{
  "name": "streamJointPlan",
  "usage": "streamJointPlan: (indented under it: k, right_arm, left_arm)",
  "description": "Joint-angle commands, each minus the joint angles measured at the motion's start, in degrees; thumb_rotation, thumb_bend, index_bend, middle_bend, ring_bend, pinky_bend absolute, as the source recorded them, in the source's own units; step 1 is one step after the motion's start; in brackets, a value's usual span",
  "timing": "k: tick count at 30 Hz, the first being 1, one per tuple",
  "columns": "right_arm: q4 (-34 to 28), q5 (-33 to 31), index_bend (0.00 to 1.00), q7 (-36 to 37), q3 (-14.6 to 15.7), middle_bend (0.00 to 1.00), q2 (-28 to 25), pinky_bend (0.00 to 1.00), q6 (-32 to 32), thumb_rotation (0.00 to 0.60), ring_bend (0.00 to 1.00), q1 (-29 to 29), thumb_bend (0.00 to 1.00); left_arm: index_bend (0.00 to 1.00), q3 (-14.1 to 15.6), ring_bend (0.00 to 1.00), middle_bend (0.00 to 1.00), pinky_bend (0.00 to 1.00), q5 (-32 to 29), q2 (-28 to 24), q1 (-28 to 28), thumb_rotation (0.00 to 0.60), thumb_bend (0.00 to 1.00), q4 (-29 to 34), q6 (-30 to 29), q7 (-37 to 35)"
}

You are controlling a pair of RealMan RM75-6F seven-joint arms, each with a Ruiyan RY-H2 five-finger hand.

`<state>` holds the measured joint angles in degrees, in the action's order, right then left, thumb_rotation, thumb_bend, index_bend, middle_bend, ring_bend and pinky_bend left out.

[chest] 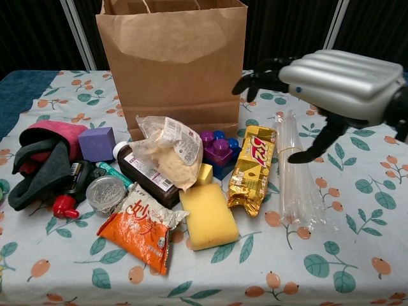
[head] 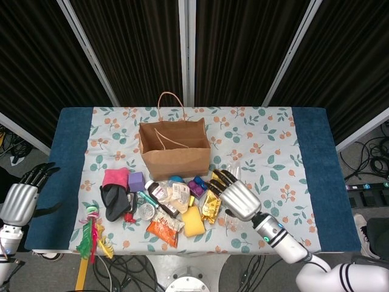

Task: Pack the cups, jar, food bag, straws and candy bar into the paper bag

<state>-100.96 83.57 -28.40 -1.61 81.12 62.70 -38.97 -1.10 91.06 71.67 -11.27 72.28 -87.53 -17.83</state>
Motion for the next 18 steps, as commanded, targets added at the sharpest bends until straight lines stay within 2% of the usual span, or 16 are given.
streamJointPlan:
  k: [1, 8, 18]
  right_arm:
    - [3.5, -0.4, 0.16, 0.5, -2.9, 0.19, 7.6, 0.14, 0.2, 0.600, 0.04, -1.4, 0.00]
    - [14.6, -2.2, 0.11, 4.2, -6.1, 0.12, 20.9, 0.07, 2.8, 0.600, 0.00, -1.4, 0.00]
    - [22.3, -7.9, 0.11, 6.0, -8.2, 0.12, 30.4, 0.07, 1.3, 0.600, 0.00, -1.2, 0.00]
  left_arm:
    - [0.23, -0.1, 0.16, 0.24, 0.25, -0.2, 0.2, 0.1, 0.600, 0.13, -0.7, 0.0, -0.6]
    - [0.23, -0.6, 0.15, 0.24, 0.25, -0.7, 0.7, 0.2, 0.600, 0.13, -2.8, 0.0, -2.3]
    - [0.23, -0.8, 0.15, 0.24, 0.25, -1.1, 0.7, 0.3, 0.600, 0.13, -4.7, 0.3, -4.3]
